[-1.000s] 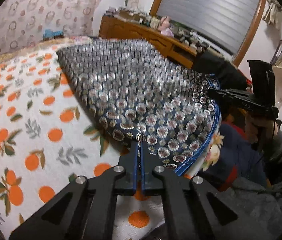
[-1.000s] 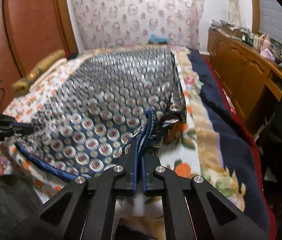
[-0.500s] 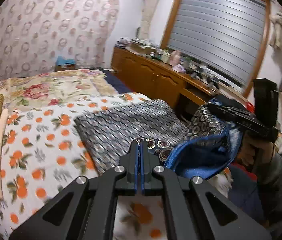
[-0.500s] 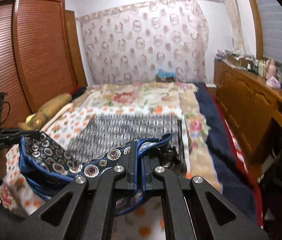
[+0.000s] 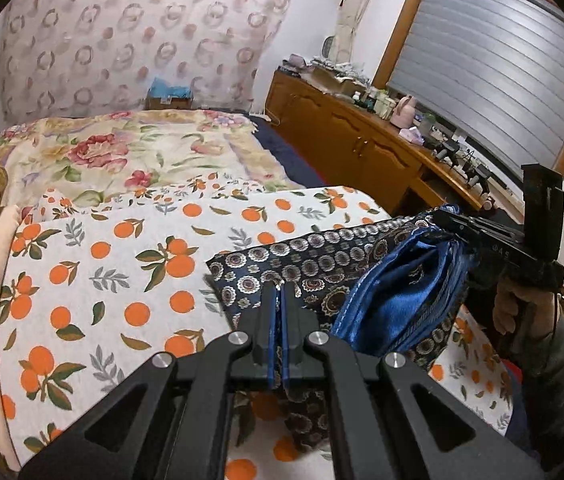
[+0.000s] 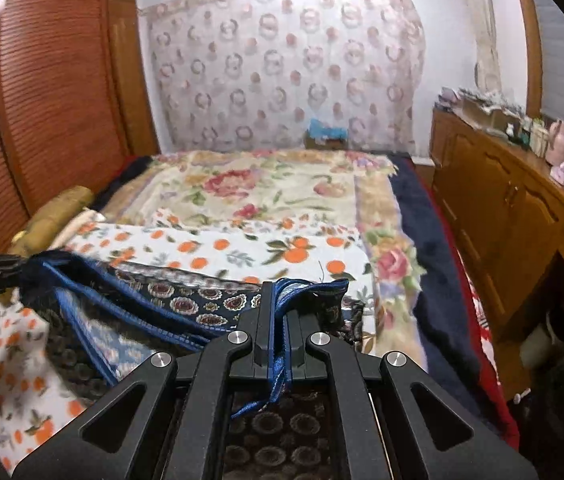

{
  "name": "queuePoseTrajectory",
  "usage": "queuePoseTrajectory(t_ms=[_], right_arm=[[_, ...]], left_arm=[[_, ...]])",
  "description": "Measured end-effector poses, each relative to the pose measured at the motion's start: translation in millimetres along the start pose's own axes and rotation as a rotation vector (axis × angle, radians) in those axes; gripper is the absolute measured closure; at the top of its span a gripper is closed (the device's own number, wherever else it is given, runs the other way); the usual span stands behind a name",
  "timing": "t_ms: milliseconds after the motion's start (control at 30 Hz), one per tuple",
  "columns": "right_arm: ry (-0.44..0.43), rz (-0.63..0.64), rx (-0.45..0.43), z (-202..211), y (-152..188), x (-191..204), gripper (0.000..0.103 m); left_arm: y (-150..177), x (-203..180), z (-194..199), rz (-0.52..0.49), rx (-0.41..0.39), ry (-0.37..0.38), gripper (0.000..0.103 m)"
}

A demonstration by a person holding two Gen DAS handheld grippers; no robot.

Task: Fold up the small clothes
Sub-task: 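Hold the folded navy top up with both grippers and carry it sideways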

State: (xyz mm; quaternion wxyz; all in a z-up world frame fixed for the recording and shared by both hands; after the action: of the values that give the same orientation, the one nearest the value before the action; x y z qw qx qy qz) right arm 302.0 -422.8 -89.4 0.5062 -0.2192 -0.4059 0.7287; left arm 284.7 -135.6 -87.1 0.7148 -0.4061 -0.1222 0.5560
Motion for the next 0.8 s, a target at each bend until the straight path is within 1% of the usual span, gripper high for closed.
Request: queuePoseTrajectory(t_ms=[100, 200, 233, 267, 300, 333, 367, 400, 433, 467, 533, 667, 800], right_arm=[[0.001, 0.000, 0.017, -12, 2, -4, 0.100], [0.016, 0.014, 0.018, -16, 2, -3, 0.097], [0.019, 0.015, 0.015, -15, 1, -4, 0.093], [0.022, 0.014, 0.012, -15, 0, -3, 0.085], [0.028, 0.015, 0.009, -15, -1, -4, 0.078], [0.031, 0.016, 0.005, -15, -3, -5, 0.074], [0.033, 0.016, 0.001, -15, -5, -5, 0.068], [0.038, 0.016, 0.002, -15, -7, -7, 0.064], [0.048, 0.017, 0.002, -14, -8, -8, 0.064], [0.054, 0.019, -0.001, -12, -9, -9, 0.064], [0.053, 0.022, -0.011, -6, -11, -9, 0.063], [0.047, 0.042, -0.020, 7, -7, -9, 0.058], [0.067, 0.048, -0.004, 14, 4, -15, 0.057]], left_arm=[[1, -2, 0, -0.014, 0.004, -0.007, 0.103], [-3, -4, 7, -0.041, -0.018, -0.032, 0.099], [-5, -4, 10, -0.048, -0.029, -0.033, 0.097], [-7, -5, 14, -0.052, -0.040, -0.030, 0.096], [-9, -4, 18, -0.054, -0.048, -0.028, 0.092], [-11, -4, 21, -0.056, -0.054, -0.029, 0.082], [-12, -3, 24, -0.060, -0.061, -0.033, 0.075], [-13, -3, 26, -0.062, -0.066, -0.031, 0.063], [-12, -3, 27, -0.065, -0.066, -0.022, 0.058], [-10, -3, 27, -0.072, -0.055, -0.011, 0.057], [-5, -4, 26, -0.087, -0.034, -0.002, 0.049], [7, -3, 24, -0.097, -0.007, -0.015, 0.048], [14, 0, 19, -0.086, 0.016, -0.021, 0.048]])
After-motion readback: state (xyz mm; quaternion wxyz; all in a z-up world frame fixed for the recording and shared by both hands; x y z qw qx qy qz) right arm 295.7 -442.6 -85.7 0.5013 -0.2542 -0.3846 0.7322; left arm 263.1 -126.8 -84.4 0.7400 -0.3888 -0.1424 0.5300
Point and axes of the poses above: each gripper's, at about its wrist camera, not at the fingertips, and z roughly against the way its jaws point, x to its left, y to its underside, the point moved 8 cm from there along -z, roughly the way its jaws point, and after that the axes turned 3 degrees about -y, right-handed, at the moved point
